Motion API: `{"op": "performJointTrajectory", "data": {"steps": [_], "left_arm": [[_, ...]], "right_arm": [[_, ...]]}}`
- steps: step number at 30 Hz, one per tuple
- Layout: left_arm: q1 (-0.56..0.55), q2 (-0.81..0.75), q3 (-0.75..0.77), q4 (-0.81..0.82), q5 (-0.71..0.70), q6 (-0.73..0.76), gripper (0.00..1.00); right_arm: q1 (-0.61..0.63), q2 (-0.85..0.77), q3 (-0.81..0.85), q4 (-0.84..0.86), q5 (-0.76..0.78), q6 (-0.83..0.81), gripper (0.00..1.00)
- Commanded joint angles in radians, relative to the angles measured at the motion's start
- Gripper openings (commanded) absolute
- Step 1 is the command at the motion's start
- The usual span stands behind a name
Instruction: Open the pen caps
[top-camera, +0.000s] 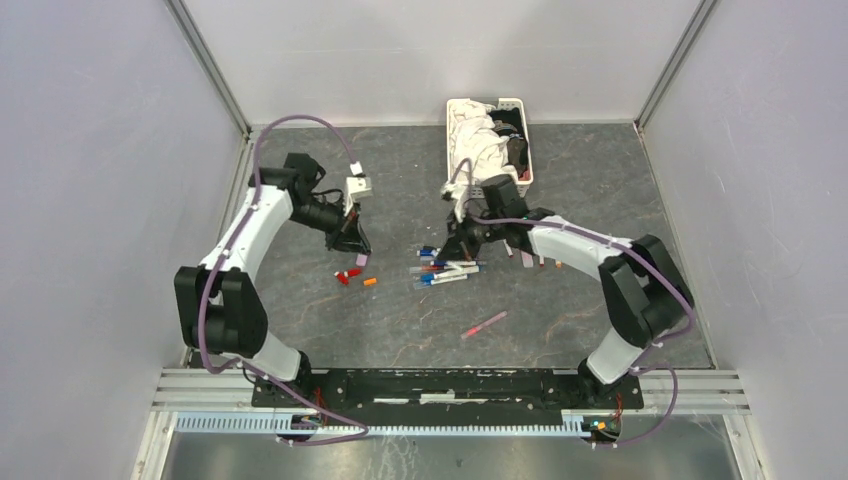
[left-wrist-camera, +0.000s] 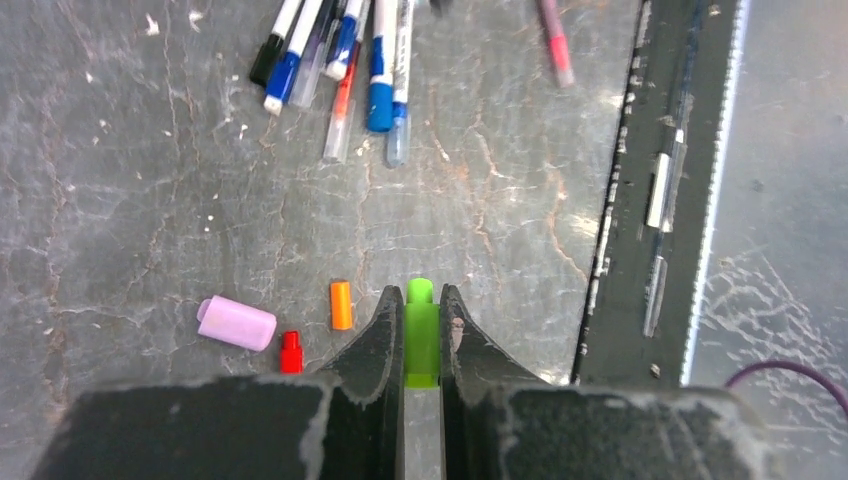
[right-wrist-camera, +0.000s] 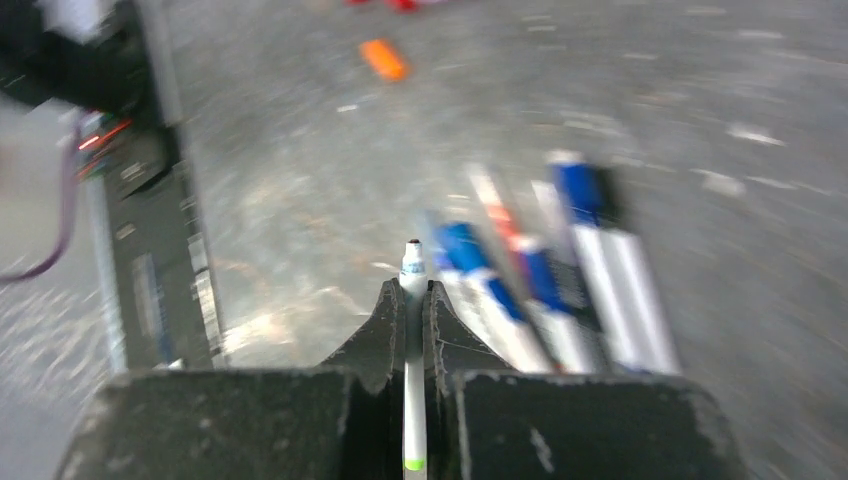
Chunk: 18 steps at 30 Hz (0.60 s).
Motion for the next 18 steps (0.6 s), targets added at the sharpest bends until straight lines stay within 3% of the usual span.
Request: {"op": "performJointTrajectory", "data": {"steps": [1, 5, 12, 18], "left_arm": [[-0.066, -0.052, -0.185, 0.504, -0.121, -0.365, 0.02], [-0.097, -0.024, -0.259, 0.696, -0.279, -0.47, 0.02], [-0.118, 0.009, -0.335, 0.83, -0.37, -0.489, 0.03], [-0.129, 0.02, -0.372, 0.863, -0.369, -0.491, 0.2]], "right_arm": [[-0.11, -0.138, -0.069, 0.109, 0.426, 0.118, 0.0], [-0.185, -0.237, -0.168, 0.157, 0.666, 0.169, 0.0], [-0.309, -0.276, -0.303, 0.234, 0.748, 0.332, 0.0], [-0.331, -0.263, -0.29, 0.186, 0.937, 0.308, 0.0]]}}
